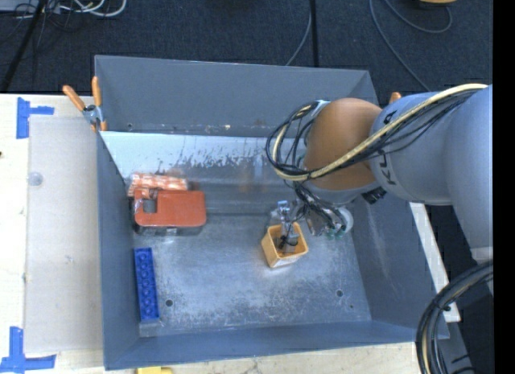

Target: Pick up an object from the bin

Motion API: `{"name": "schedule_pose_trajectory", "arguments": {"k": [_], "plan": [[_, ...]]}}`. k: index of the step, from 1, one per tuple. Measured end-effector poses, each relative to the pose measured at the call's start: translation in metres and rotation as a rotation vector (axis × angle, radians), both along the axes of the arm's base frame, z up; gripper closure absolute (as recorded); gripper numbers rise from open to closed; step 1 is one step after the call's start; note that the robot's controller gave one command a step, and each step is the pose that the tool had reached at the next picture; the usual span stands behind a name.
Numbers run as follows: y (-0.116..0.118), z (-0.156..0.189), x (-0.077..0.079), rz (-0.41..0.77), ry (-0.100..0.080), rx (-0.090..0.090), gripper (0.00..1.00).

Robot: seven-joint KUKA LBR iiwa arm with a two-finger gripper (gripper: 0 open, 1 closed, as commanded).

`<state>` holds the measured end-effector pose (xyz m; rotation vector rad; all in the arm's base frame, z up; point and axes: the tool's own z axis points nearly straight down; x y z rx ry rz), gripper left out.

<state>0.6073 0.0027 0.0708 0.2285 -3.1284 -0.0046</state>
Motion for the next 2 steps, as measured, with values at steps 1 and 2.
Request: {"name": "schedule_pose_trajectory", "arguments": {"k": [1, 2], "plan": [[0.000, 0.000, 0.000, 0.000, 0.000, 0.000, 1.00], [0.017, 0.166, 0.000, 0.014, -0.007, 0.001, 1.00]]}}
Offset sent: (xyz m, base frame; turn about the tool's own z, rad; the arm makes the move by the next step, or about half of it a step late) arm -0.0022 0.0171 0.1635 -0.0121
